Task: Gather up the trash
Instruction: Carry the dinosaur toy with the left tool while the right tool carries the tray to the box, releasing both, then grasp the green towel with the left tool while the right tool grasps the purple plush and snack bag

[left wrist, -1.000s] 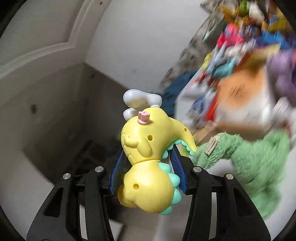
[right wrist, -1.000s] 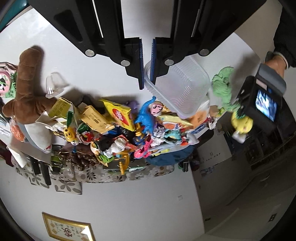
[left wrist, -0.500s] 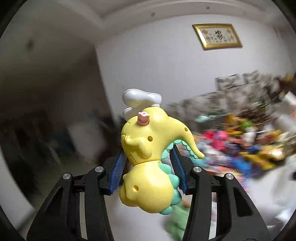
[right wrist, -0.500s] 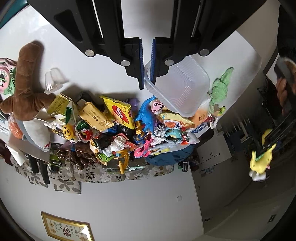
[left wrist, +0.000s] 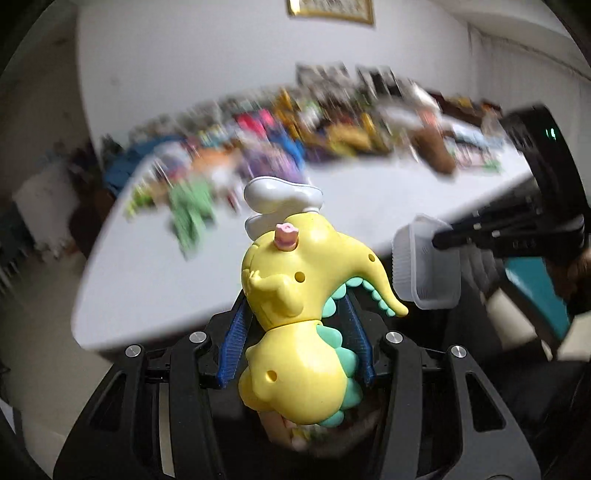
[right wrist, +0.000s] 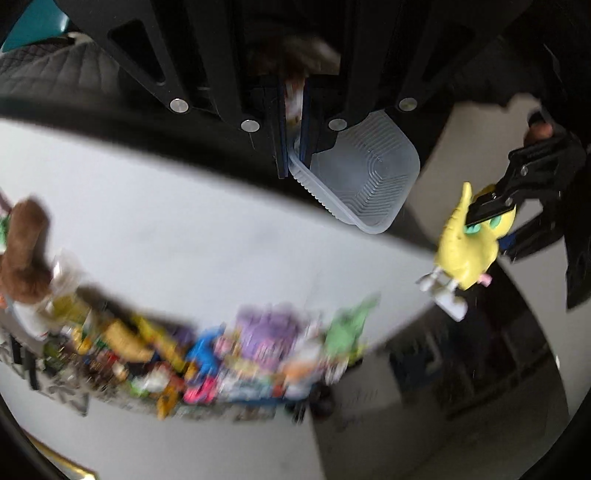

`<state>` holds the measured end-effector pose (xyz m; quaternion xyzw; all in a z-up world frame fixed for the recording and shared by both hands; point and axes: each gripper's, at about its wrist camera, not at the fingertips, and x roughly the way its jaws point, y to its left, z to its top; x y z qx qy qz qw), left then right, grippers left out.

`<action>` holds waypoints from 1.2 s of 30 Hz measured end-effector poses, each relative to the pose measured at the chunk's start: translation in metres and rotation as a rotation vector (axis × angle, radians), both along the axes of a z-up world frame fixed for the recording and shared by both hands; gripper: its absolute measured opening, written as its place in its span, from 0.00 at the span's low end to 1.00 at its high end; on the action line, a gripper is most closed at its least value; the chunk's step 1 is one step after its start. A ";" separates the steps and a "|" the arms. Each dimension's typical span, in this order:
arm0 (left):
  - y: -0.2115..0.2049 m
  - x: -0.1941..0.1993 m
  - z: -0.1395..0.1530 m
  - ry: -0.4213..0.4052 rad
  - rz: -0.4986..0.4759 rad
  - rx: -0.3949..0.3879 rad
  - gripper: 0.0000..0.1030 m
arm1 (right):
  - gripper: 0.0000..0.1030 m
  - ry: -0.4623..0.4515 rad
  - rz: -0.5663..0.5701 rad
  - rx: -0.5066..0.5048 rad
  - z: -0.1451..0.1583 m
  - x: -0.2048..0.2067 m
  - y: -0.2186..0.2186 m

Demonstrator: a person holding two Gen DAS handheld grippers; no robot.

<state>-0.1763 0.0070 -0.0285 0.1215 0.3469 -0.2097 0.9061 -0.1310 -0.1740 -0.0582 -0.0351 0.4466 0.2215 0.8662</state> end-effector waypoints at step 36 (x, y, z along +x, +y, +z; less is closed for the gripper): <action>0.057 0.227 -0.014 0.088 0.384 -0.156 0.88 | 0.52 -0.024 -0.106 0.246 0.011 0.236 0.046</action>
